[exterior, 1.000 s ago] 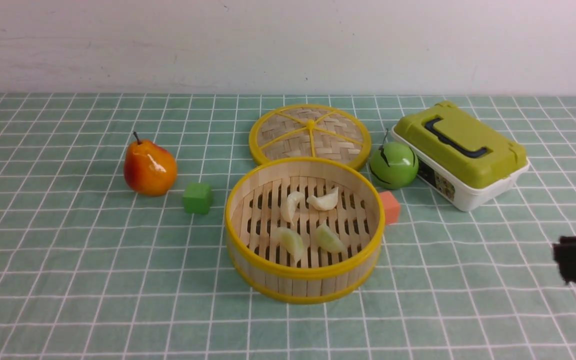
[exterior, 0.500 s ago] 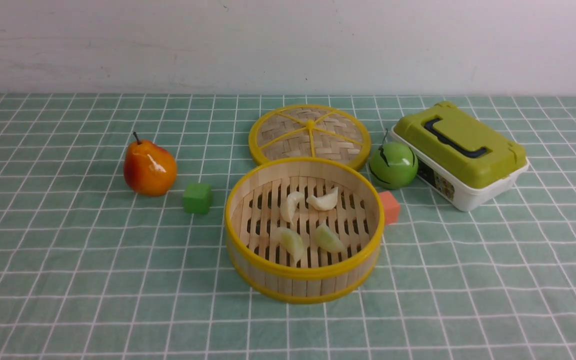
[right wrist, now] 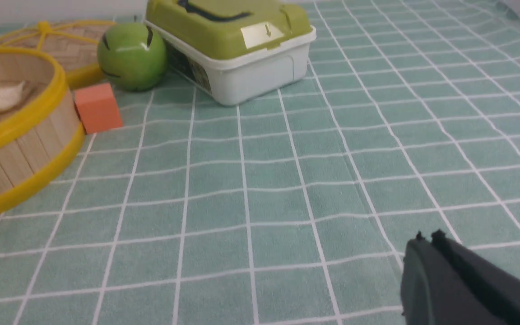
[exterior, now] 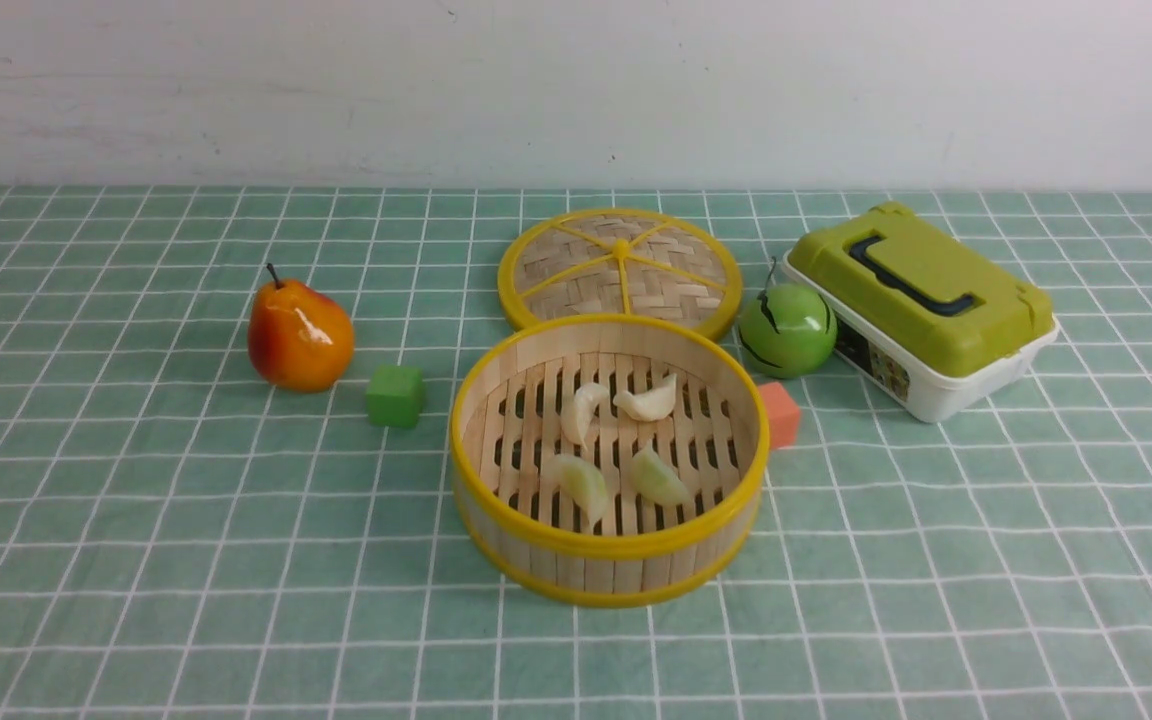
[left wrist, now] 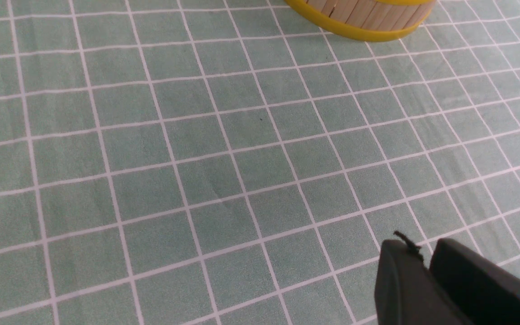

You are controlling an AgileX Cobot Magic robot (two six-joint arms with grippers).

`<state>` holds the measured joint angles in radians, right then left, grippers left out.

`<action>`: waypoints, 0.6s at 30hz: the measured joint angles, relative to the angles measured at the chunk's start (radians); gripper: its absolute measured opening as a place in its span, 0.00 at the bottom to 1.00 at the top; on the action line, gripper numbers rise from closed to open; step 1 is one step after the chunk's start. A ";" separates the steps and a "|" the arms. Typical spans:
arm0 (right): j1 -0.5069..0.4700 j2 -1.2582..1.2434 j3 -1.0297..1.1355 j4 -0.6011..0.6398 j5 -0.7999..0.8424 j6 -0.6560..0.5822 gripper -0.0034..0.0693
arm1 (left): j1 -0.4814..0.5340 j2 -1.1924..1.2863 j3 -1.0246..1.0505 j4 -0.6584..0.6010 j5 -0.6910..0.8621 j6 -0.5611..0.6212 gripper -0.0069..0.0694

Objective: Put the dumplings into the steamer on the table with the blue tablecloth.

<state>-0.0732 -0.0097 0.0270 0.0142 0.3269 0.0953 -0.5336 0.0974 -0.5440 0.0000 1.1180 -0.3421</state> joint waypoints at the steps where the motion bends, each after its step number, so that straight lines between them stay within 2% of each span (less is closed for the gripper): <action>1: 0.000 0.000 0.000 0.000 0.005 0.000 0.02 | 0.000 0.000 0.000 0.000 0.000 0.000 0.21; 18: 0.054 0.000 -0.008 0.009 0.052 0.001 0.02 | 0.000 0.000 0.000 0.000 0.000 0.000 0.24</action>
<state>-0.0190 -0.0097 0.0187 0.0227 0.3790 0.0960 -0.5336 0.0974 -0.5440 0.0000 1.1180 -0.3421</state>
